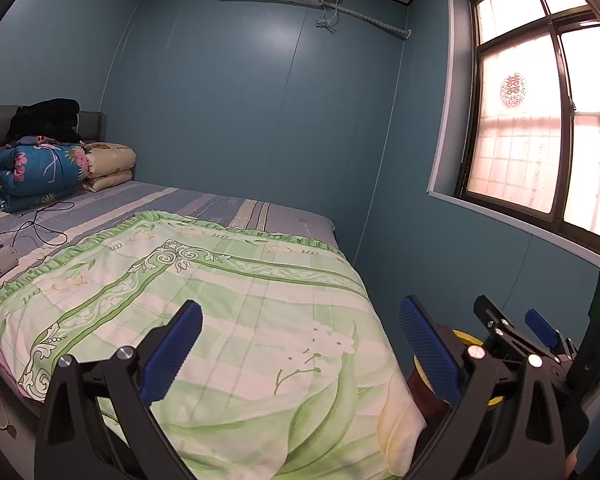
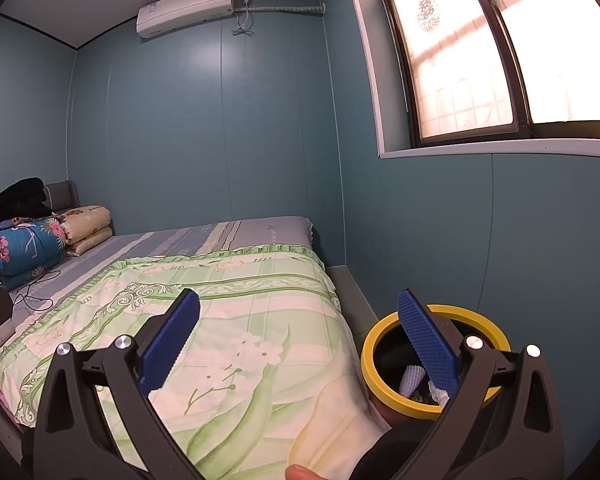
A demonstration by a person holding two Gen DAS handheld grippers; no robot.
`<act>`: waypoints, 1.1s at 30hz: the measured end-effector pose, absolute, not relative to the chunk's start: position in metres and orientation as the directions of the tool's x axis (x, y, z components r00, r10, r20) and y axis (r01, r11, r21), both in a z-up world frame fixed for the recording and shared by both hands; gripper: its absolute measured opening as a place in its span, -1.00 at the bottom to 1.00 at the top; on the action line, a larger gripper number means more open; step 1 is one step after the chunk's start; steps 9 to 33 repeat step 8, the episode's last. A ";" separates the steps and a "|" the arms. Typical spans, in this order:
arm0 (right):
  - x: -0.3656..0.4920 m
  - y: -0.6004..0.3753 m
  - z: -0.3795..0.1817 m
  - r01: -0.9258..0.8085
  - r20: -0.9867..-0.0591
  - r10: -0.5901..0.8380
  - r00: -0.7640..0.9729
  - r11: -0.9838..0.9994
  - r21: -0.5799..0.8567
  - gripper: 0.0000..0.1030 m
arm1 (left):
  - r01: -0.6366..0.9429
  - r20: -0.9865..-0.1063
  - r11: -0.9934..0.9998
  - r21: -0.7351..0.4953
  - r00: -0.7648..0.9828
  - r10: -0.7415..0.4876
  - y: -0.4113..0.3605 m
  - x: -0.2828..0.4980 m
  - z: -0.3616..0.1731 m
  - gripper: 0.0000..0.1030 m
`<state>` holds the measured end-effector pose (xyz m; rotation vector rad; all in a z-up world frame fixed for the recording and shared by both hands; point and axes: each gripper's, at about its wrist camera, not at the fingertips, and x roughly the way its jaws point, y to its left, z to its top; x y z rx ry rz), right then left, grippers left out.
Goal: Collect trash
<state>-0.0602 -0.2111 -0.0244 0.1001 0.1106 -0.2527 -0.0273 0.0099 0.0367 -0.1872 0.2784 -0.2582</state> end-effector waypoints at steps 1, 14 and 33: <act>-0.060 -0.211 -0.025 0.254 -0.123 -0.243 0.962 0.964 0.085 0.84 | 0.227 -0.248 0.949 -0.218 0.928 -0.279 0.010 -0.027 0.036 0.84; -0.060 -0.211 -0.026 0.259 -0.124 -0.247 0.961 0.962 0.090 0.84 | 0.237 -0.265 0.946 -0.219 0.919 -0.292 0.007 -0.023 0.034 0.84; -0.060 -0.211 -0.026 0.259 -0.124 -0.247 0.961 0.962 0.090 0.84 | 0.237 -0.265 0.946 -0.219 0.919 -0.292 0.007 -0.023 0.034 0.84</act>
